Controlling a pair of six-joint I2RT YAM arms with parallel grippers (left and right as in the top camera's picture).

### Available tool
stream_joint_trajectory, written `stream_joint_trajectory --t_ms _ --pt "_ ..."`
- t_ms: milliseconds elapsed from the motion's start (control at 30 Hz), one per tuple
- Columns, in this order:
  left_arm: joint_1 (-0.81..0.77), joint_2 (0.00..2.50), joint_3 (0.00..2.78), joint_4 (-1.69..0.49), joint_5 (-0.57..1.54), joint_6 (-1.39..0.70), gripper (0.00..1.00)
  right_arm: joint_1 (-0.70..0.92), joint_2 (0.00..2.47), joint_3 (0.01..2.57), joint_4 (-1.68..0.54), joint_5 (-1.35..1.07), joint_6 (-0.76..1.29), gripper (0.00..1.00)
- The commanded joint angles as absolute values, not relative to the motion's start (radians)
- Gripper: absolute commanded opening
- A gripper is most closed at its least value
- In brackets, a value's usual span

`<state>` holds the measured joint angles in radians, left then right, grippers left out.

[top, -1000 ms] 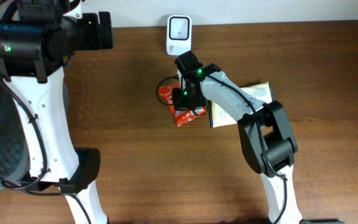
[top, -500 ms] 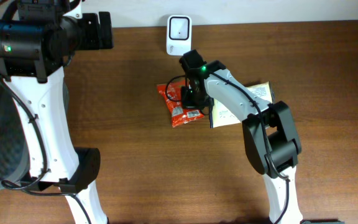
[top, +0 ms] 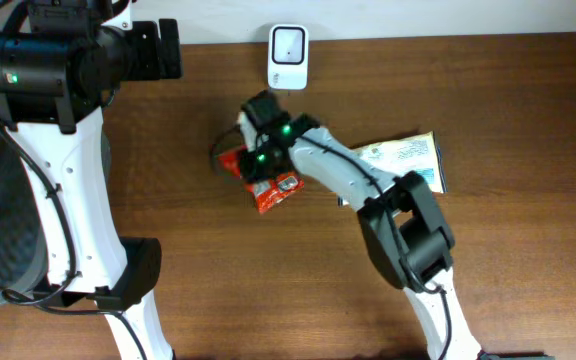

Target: Scan the item barcode

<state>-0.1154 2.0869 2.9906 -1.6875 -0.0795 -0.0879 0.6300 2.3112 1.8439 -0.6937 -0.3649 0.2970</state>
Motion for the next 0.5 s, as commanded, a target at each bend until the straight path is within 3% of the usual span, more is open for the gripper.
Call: stream_joint_trajectory --t_ms 0,200,233,267,467 --pt "-0.113 2.077 2.997 -1.688 -0.083 -0.089 0.99 0.648 2.288 1.874 -0.714 -0.445 0.237 0.16" --pt "-0.113 2.077 2.997 -1.688 -0.083 -0.089 0.99 0.493 2.194 2.175 -1.200 -0.365 0.243 0.28" --pt "-0.113 2.077 2.997 -1.688 -0.083 -0.089 0.99 0.441 2.194 2.192 -1.302 -0.350 0.243 0.50" --pt "-0.113 2.077 2.997 -1.688 -0.083 -0.089 0.99 0.402 2.194 2.192 -1.343 -0.342 0.242 0.96" --pt "-0.113 2.077 2.997 -1.688 -0.083 -0.089 0.99 0.118 2.201 2.136 -1.470 0.321 0.239 0.98"
